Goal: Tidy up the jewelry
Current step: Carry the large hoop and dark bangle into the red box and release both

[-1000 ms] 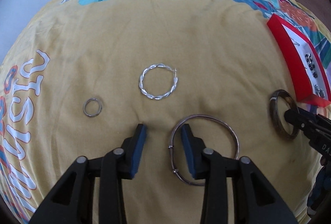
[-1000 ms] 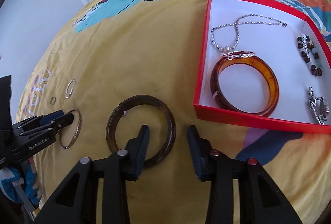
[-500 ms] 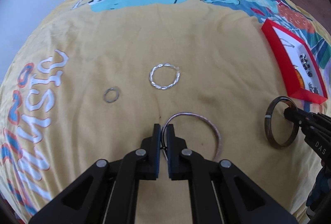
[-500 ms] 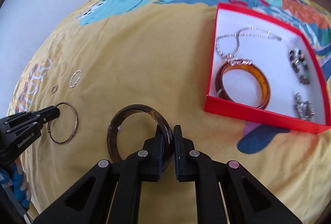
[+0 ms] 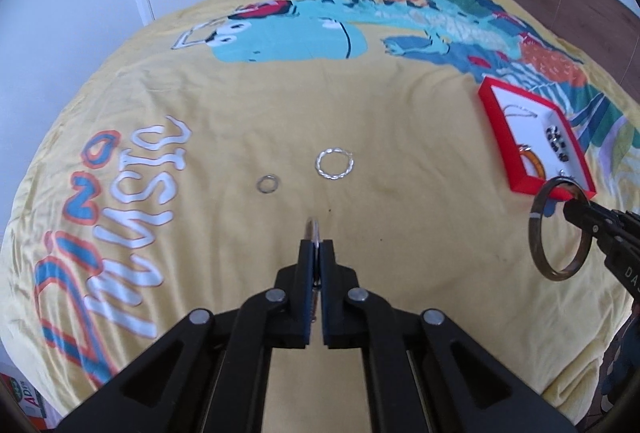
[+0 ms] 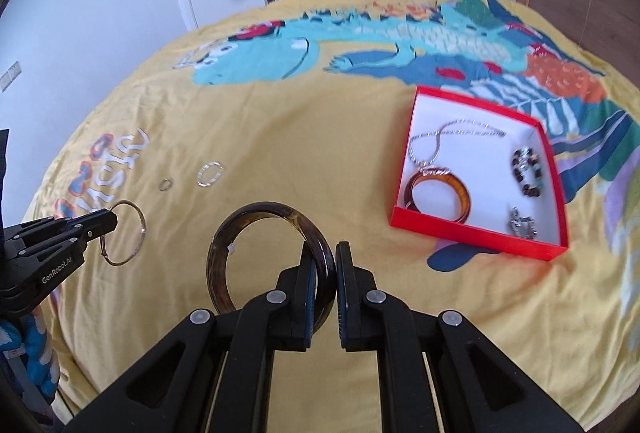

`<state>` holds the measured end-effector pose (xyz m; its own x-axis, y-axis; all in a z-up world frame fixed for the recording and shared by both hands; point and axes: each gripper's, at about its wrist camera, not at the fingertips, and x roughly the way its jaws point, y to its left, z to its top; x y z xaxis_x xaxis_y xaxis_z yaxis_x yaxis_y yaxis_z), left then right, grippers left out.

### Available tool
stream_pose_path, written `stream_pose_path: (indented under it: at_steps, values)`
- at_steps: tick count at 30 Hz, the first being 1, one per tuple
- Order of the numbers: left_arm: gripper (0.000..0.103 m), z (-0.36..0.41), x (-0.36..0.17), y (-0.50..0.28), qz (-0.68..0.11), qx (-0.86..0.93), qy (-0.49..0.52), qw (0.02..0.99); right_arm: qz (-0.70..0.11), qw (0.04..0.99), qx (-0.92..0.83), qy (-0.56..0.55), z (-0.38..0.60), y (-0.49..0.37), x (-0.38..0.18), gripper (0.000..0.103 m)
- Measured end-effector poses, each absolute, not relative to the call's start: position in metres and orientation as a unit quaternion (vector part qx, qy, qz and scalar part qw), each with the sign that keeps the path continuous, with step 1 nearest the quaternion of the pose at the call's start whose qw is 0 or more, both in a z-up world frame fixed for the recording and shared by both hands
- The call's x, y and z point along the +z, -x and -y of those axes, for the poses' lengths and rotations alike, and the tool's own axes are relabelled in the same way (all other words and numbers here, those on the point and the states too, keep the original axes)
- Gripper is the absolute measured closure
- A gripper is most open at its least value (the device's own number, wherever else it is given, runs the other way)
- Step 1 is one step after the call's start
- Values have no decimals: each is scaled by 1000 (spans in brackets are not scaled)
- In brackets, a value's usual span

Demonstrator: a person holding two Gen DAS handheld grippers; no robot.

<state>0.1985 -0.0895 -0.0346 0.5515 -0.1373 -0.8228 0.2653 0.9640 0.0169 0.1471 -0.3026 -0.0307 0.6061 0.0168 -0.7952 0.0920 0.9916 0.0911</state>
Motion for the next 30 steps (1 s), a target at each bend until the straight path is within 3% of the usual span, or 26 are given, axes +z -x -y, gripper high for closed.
stream_pose_path:
  at_steps: [17,30]
  values:
    - [100,77,-3,-147,-429,-119,-83,891,-410,909,-20,-73,294,-91,-4,94]
    - [100,186,9,-167,-425,-202,-120,874,-409,902,-78,-115,394,-97,-17,94]
